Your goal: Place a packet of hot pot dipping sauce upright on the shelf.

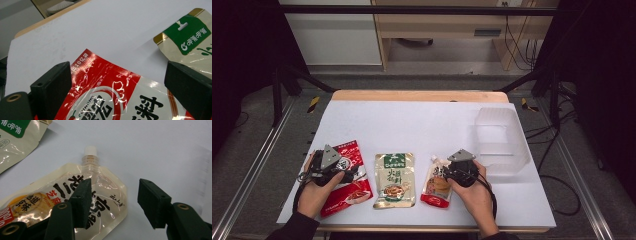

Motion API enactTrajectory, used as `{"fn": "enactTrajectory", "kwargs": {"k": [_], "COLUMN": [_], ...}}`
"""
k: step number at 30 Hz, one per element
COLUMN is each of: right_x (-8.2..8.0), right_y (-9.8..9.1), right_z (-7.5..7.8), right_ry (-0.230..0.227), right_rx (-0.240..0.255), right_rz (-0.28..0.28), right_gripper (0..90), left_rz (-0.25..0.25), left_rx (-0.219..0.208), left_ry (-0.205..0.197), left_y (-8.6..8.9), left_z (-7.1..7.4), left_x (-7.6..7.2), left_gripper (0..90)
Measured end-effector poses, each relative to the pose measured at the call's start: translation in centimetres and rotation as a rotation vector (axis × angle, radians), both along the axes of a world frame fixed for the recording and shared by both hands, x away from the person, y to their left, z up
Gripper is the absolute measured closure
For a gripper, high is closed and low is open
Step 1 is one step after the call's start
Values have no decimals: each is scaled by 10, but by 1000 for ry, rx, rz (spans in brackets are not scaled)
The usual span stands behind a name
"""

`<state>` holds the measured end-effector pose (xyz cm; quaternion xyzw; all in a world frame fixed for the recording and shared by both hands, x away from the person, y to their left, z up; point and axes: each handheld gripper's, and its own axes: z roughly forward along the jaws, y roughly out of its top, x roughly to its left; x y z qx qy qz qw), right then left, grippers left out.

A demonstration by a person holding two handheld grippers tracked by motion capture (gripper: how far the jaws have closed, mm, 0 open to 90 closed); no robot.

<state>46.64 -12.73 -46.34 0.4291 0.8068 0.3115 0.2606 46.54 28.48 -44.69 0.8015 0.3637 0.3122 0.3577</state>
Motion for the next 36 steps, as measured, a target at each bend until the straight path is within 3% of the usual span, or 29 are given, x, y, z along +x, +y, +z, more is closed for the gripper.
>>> {"fn": "enactTrajectory", "kwargs": {"k": [6, 8, 15, 36], "right_x": [2, 2, 4, 12], "right_y": [-1, -1, -2, -3], "right_z": [-1, -1, -3, -12], "right_ry": [12, 16, 35, 119], "right_rx": [10, 12, 19, 75], "right_rz": [-3, -8, -13, -23], "right_gripper": [482, 485, 486, 423], "left_rz": [-23, -28, -51, -70], "left_rx": [43, 63, 106, 96], "left_ry": [-23, -6, -12, -1], "left_y": [-4, -6, -11, -17], "left_z": [1, 1, 0, -3], "left_x": [-1, -2, -3, -3], "left_gripper": [80, 80, 84, 85]}}
